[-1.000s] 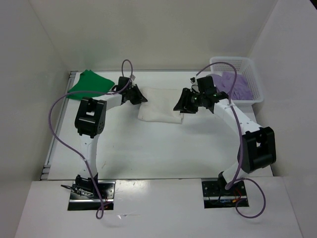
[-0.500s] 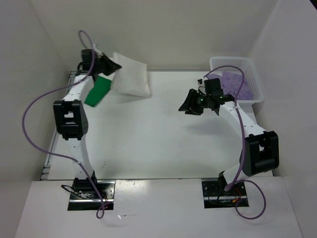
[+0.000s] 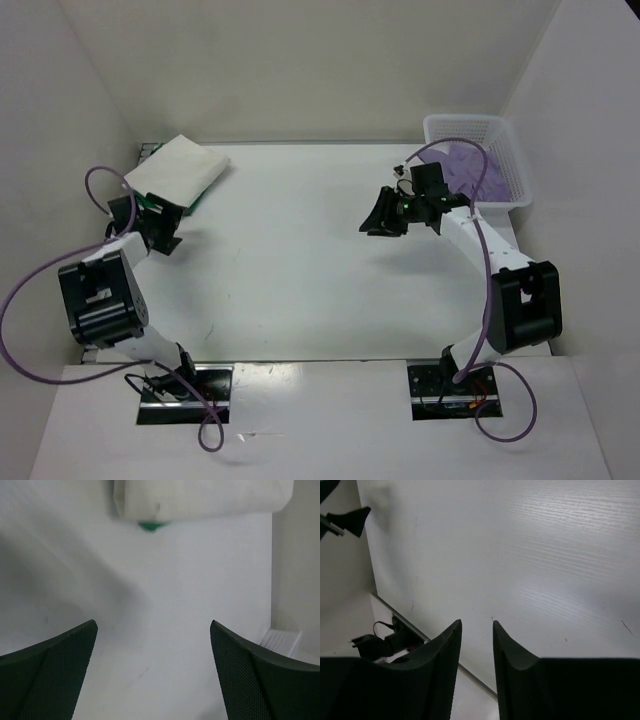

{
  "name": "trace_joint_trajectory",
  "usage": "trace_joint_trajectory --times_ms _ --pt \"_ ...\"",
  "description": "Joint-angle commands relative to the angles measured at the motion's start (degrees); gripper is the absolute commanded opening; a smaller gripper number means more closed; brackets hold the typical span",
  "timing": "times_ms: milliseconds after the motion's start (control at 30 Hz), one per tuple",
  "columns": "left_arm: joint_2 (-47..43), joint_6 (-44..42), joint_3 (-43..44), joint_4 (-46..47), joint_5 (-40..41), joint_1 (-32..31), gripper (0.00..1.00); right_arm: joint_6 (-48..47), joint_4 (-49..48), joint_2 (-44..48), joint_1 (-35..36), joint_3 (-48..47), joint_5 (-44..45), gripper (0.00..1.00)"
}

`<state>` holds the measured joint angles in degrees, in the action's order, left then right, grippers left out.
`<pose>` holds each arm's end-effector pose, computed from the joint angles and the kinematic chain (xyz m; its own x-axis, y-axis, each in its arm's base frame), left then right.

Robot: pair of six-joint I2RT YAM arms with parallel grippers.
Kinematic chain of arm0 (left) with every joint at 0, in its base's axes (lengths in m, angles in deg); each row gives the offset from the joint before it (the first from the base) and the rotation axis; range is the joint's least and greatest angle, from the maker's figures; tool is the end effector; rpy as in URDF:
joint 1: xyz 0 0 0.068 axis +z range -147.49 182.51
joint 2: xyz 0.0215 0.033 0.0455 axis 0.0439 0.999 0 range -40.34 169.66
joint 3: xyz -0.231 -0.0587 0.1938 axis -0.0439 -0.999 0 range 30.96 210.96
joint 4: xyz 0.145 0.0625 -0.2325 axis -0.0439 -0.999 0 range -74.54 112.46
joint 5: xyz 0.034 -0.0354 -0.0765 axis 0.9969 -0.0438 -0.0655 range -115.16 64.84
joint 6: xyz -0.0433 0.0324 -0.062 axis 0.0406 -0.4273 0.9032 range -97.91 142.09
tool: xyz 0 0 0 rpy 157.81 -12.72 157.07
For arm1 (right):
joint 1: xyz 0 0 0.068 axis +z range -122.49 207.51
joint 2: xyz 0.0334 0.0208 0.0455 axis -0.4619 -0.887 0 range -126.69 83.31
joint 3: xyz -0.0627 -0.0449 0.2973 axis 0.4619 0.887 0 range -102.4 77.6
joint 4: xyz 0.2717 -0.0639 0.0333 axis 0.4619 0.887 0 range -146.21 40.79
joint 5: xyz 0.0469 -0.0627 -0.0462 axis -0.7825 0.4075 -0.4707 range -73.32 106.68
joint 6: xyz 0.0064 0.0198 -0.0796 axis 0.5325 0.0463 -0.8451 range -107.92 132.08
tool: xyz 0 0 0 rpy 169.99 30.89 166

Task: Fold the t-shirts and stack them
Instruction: Put the neatly folded tshirt into the corner of the board with the left arm, then grab crumpled tshirt from bin with the right arm

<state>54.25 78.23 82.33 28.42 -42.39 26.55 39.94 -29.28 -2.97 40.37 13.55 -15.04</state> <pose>0.3667 0.1404 0.1874 -0.1638 -0.9415 -0.2944 -0.5559 0.3346 -0.7609 0.3403 0.1162 0.2651 -0.8971 0.2029 -0.3924 -0.1191 0.7441 0.6573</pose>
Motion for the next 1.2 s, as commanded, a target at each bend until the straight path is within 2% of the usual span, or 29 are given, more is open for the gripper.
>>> trace_joint_trajectory --times_ms 0,33,67,167,200,267,300,333,400,433,467,500,533,567,600,700,733,800,833,867,900,967,1033,1067,1167 --pt "-12.39 -0.5 -2.76 -0.83 1.06 -1.0 1.0 -0.96 -2.85 0.15 -0.21 1.38 0.69 0.35" --pt "-16.06 -2.68 -3.29 -2.6 1.58 -1.0 1.0 -0.96 -2.86 0.15 -0.21 1.91 1.57 0.28" --pt "-17.93 -3.66 -3.91 -4.36 2.2 -1.79 1.0 0.17 -3.47 -0.37 0.58 1.91 2.19 0.16" --pt "-23.65 -7.7 -4.53 -8.93 0.11 -4.16 1.0 3.94 -4.25 -1.78 2.95 1.91 2.19 0.08" --pt "-24.35 -8.76 -3.48 -12.69 -1.64 -7.47 1.0 5.61 -5.66 -1.79 6.0 2.96 2.19 0.06" --pt "-25.76 -10.44 -2.95 -17.87 -5.07 -12.75 1.0 11.83 -6.98 -1.79 12.67 4.1 3.86 0.06" --pt "-26.81 -10.44 -2.95 -19.3 -5.61 -19.66 1.0 14.13 -8.38 -2.4 15.15 5.24 5.08 0.06" --pt "-26.82 -9.48 -4.08 -20.36 -6.49 -23.2 1.0 16.42 -9.26 -2.4 17.44 5.77 6.23 0.06" --pt "-27.53 -4.31 -6.97 -19.67 -8.33 -30.41 1.0 19.16 -10.15 -3.1 21.66 5.26 7.55 0.06" --pt "-28.05 -1.67 -10.64 -18.62 -9.47 -36.54 1.0 19.16 -9.11 -3.8 22.2 4.21 8.08 0.06" --pt "-28.05 3.57 -12.77 -14.0 -10.96 -38.86 1.0 19.16 -8.57 -3.81 22.21 3.24 8.69 0.06" --pt "-26.4 5.8 -14.36 -11.95 -12.11 -40.97 1.0 19.16 -8.57 -3.81 22.21 2.54 8.0 0.12" --pt "-25.43 6.95 -15.07 -10.89 -12.12 -42.82 1.0 19.16 -10.48 -3.81 22.73 3.05 6.78 0.23" --pt "-24.2 6.97 -13.07 -12.44 -12.12 -43.8 1.0 19.86 -13.98 -2.85 22.73 3.66 5.98 0.25" --pt "-23.05 4.79 -11.75 -12.46 -12.12 -43.81 1.0 20.48 -14.98 -2.06 21.95 4.37 5.45 0.25" --pt "-20.76 3.01 -10.33 -6.15 -14.04 -45.39 1.0 21.27 -17.27 -1.52 19.66 4.37 4.92 0.11" --pt "-20.06 2.49 -11.46 -3.17 -18.58 -45.39 1.0 21.27 -17.27 -2.48 18.35 4.37 4.92 0.03" --pt "-17.52 1.0 -11.47 0.8 -21.42 -42.76 1.0 19.53 -14.13 -6.41 18.34 -0.33 6.4 0.0" --pt "-16.37 0.99 -11.47 2.12 -24.83 -42.14 1.0 15.69 -10.45 -8.1 18.34 -3.59 9.02 0.0" --pt "-15.49 -0.05 -10.95 2.13 -24.87 -41.27 1.0 13.65 -3.19 -9.51 17.82 -10.58 12.18 0.0" --pt "-14.09 -2.24 -10.25 0.74 -24.87 -41.26 1.0 11.8 0.27 -11.17 17.29 -14.22 20.48 0.0" --pt "-14.08 -3.58 -9.55 0.72 -25.48 -39.86 1.0 7.66 6.78 -11.19 12.91 -22.91 27.82 0.0" --pt "-14.08 -5.59 -8.93 -1.02 -25.48 -39.32 1.0 4.77 8.39 -11.19 7.3 -26.98 33.19 0.0" --pt "-14.08 -6.47 -8.05 -1.99 -24.7 -39.32 0.88 3.62 8.39 -11.8 0.56 -30.22 32.35 0.04" --pt "-14.08 -7.8 -8.04 -2.88 -24.69 -39.32 0.69 -0.42 10.23 -15.84 -9.48 -37.88 30.4 0.09"
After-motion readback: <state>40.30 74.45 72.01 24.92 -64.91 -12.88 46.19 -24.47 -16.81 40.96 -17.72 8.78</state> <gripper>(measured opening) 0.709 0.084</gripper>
